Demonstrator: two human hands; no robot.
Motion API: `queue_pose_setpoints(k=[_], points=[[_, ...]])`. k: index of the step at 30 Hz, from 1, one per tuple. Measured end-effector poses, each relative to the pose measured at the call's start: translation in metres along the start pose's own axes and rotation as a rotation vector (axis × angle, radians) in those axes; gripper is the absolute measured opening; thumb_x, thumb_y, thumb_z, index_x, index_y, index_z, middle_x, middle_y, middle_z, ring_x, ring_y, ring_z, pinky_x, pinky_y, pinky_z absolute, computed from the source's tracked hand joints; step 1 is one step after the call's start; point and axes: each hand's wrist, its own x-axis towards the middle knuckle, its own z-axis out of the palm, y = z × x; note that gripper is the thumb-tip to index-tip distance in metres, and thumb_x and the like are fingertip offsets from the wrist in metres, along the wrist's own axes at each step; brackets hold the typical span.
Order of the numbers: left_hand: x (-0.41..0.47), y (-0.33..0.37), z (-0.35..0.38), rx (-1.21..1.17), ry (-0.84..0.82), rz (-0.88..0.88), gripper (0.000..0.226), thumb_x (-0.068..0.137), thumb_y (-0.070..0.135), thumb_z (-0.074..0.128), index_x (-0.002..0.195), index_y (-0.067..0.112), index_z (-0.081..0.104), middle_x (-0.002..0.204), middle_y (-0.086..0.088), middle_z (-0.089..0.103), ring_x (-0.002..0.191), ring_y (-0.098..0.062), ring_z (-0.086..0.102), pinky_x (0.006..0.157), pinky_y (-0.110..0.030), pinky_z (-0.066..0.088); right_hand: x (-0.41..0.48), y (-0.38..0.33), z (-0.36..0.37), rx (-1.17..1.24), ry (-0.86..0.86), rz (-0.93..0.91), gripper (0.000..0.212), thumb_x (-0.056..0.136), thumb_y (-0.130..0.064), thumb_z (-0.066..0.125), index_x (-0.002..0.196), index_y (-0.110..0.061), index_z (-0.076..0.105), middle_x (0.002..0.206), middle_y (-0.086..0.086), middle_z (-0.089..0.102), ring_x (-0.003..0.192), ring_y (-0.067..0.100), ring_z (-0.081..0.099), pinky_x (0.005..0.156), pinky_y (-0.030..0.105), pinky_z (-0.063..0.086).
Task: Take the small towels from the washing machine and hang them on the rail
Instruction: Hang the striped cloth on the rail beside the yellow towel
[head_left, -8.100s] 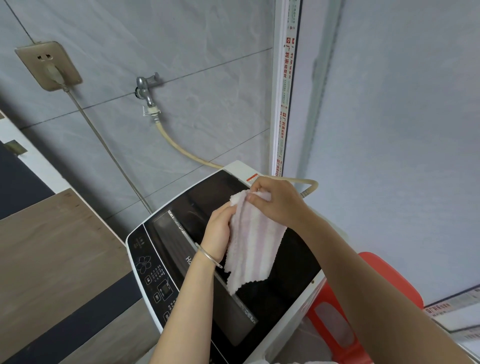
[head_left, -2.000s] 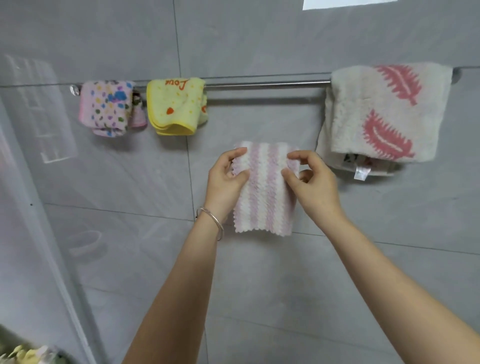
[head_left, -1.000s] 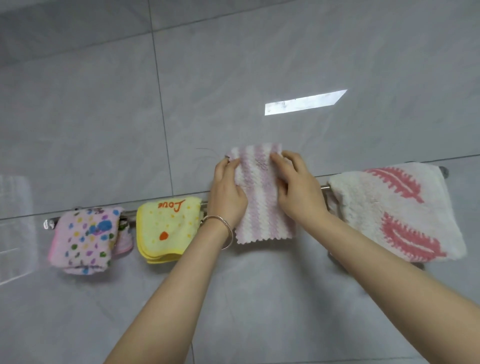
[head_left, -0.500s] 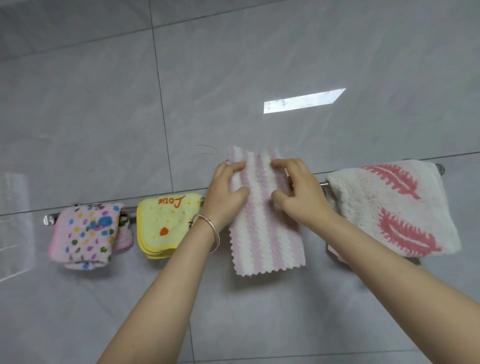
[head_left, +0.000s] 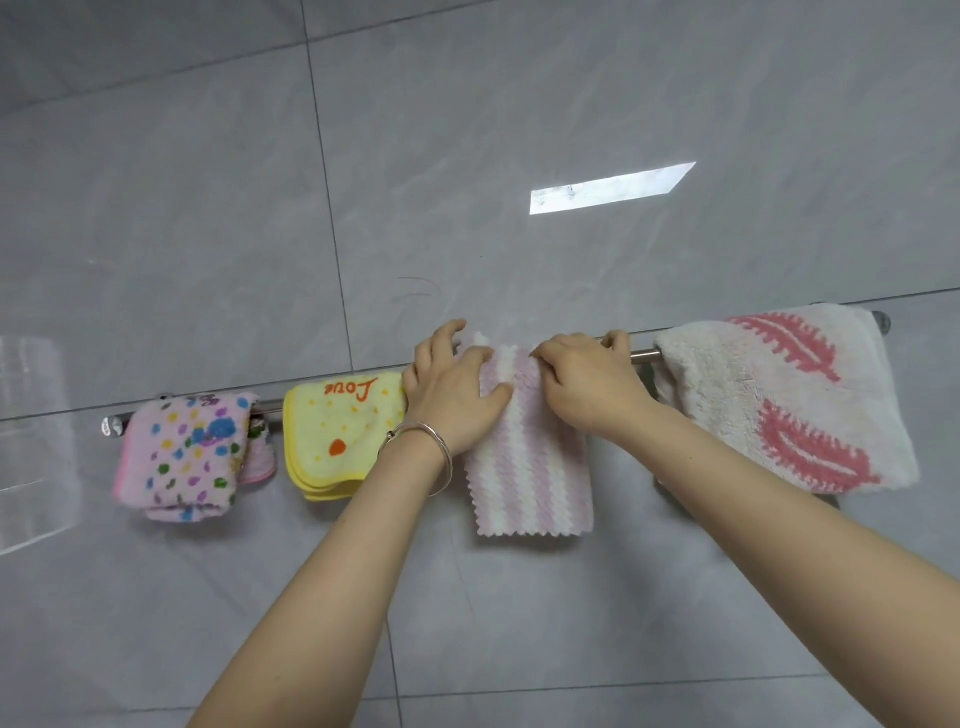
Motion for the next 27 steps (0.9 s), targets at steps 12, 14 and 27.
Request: queue_pose_setpoints(k=[12,14,27], points=[[0.002,-0.004,-0.004,0.134,0.023,0.170,0.029,0.094,0.035,0.035,0.114,0.031,0.056,0.120,0.011,0.059,0.113,-0.010,0.051,0.088,-0.033,0.014,0.004,-0.001,-0.001,-0.016,-0.009,0.055,0.025,0.096,-0.032,0.030,0.093,-0.014,0.047,0.095,0.002,0.060,0.096,0.025,0.052,0.084,0.039,0.028],[0.007,-0.003,-0.006,0.139,-0.017,0.154,0.029,0.096,0.032,0.033,0.110,0.029,0.058,0.118,0.008,0.060,0.111,-0.013,0.052,0.087,-0.035,0.016,-0.003,-0.001,0.002,0.029,0.069,0.004,0.025,0.091,-0.036,0.042,0.100,-0.016,0.053,0.102,-0.002,0.059,0.101,0.020,0.050,0.086,0.038,0.028],[0.015,-0.002,-0.016,0.005,0.093,0.065,0.025,0.091,0.031,0.042,0.108,0.027,0.060,0.118,0.006,0.060,0.115,-0.016,0.048,0.088,-0.033,0.022,0.025,0.000,-0.009,0.050,0.136,0.000,0.015,0.089,-0.020,0.049,0.097,-0.018,0.062,0.104,-0.004,0.061,0.105,0.018,0.051,0.083,0.034,0.026]])
